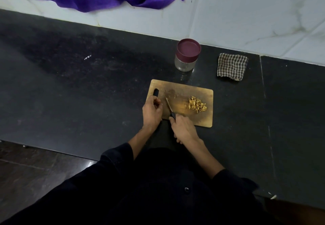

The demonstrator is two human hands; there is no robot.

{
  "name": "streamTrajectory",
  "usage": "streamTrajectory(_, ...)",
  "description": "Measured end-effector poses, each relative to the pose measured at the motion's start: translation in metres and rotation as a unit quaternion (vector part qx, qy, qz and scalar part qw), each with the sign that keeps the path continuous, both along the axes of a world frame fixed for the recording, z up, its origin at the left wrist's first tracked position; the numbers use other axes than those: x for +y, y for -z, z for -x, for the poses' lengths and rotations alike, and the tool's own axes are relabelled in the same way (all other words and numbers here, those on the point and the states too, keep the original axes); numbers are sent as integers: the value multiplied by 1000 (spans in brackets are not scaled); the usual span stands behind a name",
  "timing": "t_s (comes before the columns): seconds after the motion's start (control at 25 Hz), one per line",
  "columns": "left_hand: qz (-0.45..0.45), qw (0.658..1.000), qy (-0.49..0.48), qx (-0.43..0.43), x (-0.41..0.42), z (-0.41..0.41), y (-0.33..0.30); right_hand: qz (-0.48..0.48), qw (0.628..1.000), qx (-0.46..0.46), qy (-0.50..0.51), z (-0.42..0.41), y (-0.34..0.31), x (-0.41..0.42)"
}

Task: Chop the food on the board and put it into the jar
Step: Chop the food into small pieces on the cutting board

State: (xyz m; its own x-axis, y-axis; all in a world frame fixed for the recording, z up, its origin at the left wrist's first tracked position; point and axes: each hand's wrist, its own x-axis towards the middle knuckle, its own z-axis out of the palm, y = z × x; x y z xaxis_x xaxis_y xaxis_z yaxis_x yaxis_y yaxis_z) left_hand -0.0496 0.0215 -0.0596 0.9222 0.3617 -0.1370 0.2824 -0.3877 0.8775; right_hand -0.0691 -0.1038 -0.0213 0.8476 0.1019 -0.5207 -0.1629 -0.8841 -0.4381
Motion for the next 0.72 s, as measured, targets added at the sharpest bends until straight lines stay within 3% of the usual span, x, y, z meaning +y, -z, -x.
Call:
streamTrajectory(0.2, -12, 1000, 18, 8, 0, 0, 0, -19, 995, -2, 93, 3, -4, -26)
streamTrajectory(0.32, -17, 999, 28, 8, 0, 2, -1, -33, 994, -43, 96, 12, -5, -32)
streamTrajectory(0.48, -9, 998, 55, 18, 2, 1, -5, -25, 996, -8, 90, 17, -7, -38)
streamTrajectory(0.6, -9, 995, 93, 18, 6, -1, -12, 6, 994, -69, 80, 19, -15, -48)
streamTrajectory(0.72, -77, 983, 159, -46, 0, 2, -21, 10, 990, -115, 81, 26, -17, -59)
